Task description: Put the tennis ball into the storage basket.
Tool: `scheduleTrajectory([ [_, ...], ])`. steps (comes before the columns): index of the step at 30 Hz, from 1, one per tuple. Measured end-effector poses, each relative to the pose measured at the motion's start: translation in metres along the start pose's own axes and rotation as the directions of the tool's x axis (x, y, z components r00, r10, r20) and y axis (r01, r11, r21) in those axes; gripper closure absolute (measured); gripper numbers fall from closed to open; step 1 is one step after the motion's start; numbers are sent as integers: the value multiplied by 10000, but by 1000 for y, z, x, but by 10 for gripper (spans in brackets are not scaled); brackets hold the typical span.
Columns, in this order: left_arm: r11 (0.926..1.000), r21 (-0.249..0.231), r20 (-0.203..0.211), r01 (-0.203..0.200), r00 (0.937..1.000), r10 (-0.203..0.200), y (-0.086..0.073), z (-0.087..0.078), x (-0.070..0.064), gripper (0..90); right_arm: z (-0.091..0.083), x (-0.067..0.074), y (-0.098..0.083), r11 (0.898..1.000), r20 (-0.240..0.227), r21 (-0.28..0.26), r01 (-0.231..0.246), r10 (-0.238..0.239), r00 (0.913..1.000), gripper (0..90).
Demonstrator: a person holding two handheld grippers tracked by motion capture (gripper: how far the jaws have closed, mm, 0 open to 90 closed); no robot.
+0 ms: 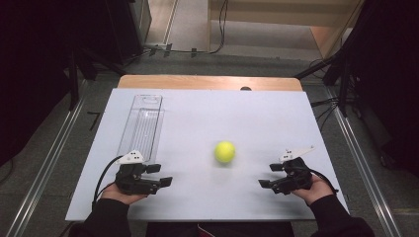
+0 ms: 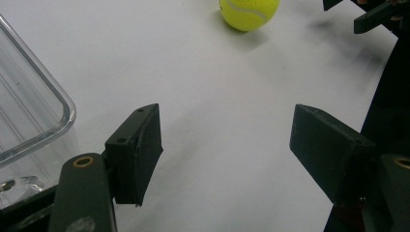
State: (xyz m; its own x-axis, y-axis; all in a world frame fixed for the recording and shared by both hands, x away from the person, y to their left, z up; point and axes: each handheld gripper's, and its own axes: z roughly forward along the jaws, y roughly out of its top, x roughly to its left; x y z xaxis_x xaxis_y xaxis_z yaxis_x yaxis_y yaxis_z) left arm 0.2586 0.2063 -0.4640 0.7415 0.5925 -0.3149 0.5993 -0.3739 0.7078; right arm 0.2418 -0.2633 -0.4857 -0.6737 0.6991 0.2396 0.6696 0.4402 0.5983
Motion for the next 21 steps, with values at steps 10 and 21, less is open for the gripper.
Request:
scheduleTrajectory([
  [10, 10000, 59, -24, 30, 10000, -30, 1, 0, -1, 252, -1, 0, 0, 10000, -38, -23, -24, 24, 10000, 192],
  [21, 10000, 32, -27, 14, 10000, -14, 1, -1, -3, 232, 0, 0, 1, 9998, -132, -37, -201, 201, 9997, 192],
])
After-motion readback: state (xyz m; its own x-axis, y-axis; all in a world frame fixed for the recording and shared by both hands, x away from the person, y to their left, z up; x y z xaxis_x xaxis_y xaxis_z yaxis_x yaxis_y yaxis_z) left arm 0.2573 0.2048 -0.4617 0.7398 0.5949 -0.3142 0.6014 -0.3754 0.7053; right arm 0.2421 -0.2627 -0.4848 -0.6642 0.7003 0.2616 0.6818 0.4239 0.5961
